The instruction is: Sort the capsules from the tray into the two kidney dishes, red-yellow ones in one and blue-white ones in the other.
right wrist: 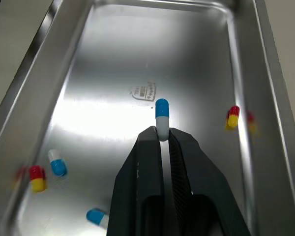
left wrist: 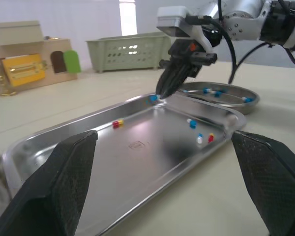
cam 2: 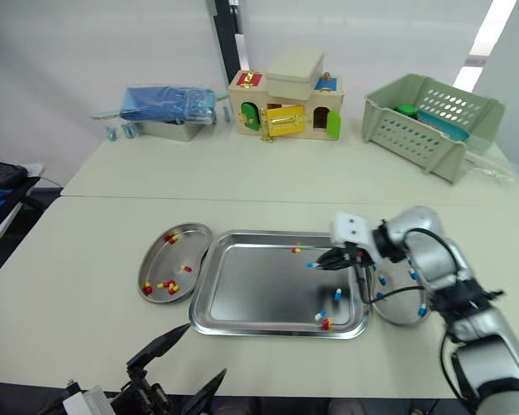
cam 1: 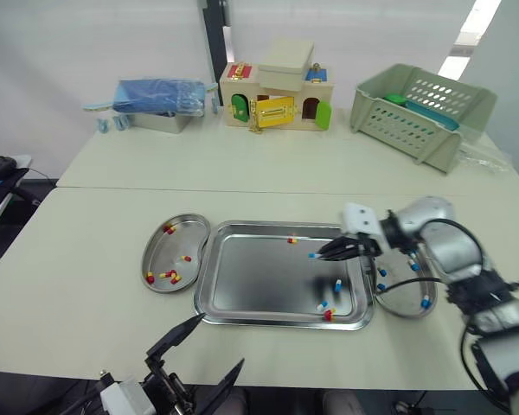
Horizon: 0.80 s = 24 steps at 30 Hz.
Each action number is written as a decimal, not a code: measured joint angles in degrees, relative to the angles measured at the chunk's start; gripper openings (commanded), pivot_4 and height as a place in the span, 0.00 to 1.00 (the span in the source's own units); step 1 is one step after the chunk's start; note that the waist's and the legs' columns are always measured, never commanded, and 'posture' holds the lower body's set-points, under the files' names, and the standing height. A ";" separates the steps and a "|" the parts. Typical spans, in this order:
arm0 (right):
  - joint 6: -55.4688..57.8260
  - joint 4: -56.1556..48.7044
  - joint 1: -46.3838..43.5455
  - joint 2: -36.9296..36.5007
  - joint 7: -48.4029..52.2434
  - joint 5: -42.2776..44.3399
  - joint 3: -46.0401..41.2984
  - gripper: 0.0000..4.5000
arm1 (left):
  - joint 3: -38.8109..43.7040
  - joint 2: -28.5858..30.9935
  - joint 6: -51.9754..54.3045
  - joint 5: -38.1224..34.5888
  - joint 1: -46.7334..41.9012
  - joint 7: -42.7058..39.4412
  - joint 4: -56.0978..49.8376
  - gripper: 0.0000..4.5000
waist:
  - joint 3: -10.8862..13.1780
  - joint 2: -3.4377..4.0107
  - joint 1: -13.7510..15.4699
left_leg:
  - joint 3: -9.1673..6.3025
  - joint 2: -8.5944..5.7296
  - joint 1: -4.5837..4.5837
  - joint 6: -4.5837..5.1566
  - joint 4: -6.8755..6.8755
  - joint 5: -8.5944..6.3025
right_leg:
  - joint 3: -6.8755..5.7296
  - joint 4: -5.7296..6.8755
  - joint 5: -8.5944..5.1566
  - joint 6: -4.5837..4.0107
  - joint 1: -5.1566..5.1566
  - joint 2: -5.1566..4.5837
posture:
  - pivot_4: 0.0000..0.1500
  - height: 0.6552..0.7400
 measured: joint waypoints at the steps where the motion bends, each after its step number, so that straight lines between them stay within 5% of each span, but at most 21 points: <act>1: 2.02 -2.49 2.96 -2.90 -0.61 0.74 -2.82 0.00 | -0.50 0.97 -0.02 -1.08 -1.03 -1.65 0.91 1.00 | 0.00 0.01 0.30 | 0.00 0.00 0.00 0.00 0.00 0.00 | 0.00 -0.02 0.00 0.00 0.01 0.00 | 1.00 1.00; 9: 12.13 -14.15 26.70 -16.25 -4.47 6.68 -23.41 0.00 | -1.82 4.01 0.62 -7.84 -10.04 -11.90 7.23 1.00 | -0.10 0.17 -0.27 | 0.11 0.05 0.22 0.02 0.01 -0.01 | 0.07 0.03 0.00 0.00 0.21 0.02 | 1.00 1.00; 17: 12.42 -17.46 31.59 -16.40 -9.17 8.42 -24.83 0.00 | -1.74 3.74 2.96 -9.28 -12.32 -14.24 8.21 1.00 | -0.10 0.17 -0.64 | 0.06 0.05 0.53 0.02 0.02 -0.01 | 0.03 -0.02 0.00 0.01 0.60 0.03 | 1.00 1.00; 24: 12.33 -16.82 31.46 -17.37 -10.53 9.04 -23.27 0.40 | -0.81 3.03 4.04 -9.06 -12.07 -13.21 8.05 1.00 | -0.10 0.17 -0.33 | 0.05 0.04 0.53 0.02 0.02 -0.01 | 0.03 -0.05 0.00 0.01 0.62 0.03 | 1.00 1.00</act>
